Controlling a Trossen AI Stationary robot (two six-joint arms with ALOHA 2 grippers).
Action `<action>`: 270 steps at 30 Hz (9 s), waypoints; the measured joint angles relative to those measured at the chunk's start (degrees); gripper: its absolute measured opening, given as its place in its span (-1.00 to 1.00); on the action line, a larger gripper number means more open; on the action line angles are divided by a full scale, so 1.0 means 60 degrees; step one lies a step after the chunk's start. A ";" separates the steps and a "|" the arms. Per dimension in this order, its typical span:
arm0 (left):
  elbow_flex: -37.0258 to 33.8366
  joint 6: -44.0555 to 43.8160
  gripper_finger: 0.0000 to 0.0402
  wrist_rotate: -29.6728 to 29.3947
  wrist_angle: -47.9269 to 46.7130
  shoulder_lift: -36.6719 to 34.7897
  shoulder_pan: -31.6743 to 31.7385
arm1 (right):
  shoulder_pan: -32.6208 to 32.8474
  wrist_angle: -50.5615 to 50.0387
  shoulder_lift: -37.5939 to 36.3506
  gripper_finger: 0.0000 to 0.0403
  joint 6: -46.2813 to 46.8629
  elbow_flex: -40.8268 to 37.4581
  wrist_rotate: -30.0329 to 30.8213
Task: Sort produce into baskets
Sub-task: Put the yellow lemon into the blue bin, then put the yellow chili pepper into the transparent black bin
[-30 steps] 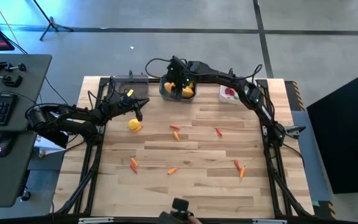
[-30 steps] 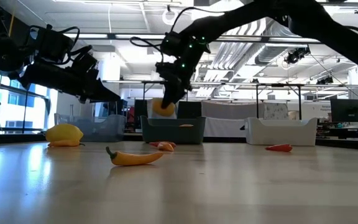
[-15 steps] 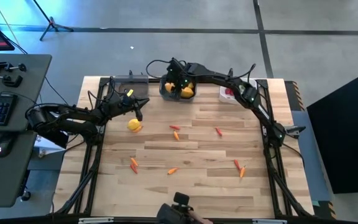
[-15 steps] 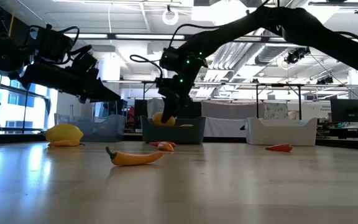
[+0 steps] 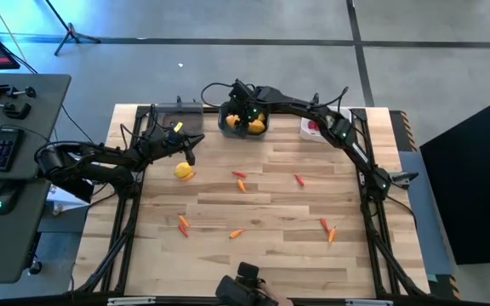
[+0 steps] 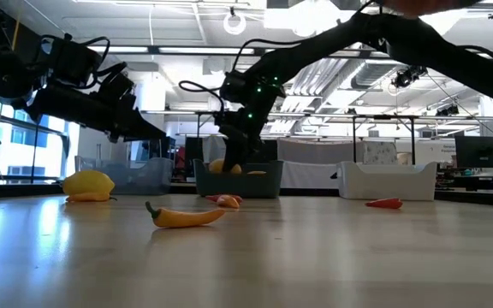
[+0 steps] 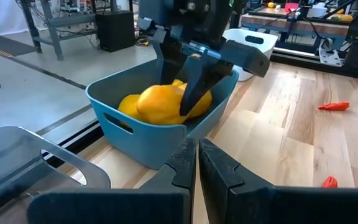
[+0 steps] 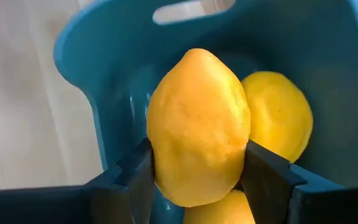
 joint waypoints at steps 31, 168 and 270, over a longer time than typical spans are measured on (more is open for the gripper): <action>0.0950 -0.0071 -0.89 0.0098 -0.2993 -0.0519 -0.0029 | 0.0473 0.0474 -0.0868 -0.90 -0.0237 0.0369 0.0140; 1.2888 0.5687 -0.29 -0.0001 -1.3074 0.6911 -0.0206 | 0.1969 0.8682 -0.8423 -1.00 0.2408 -1.2451 0.2223; 0.5319 -0.2255 -0.84 -0.1548 -1.6353 0.2237 -0.3821 | 0.4131 1.4285 -0.7327 -1.00 0.2991 -1.5282 0.2150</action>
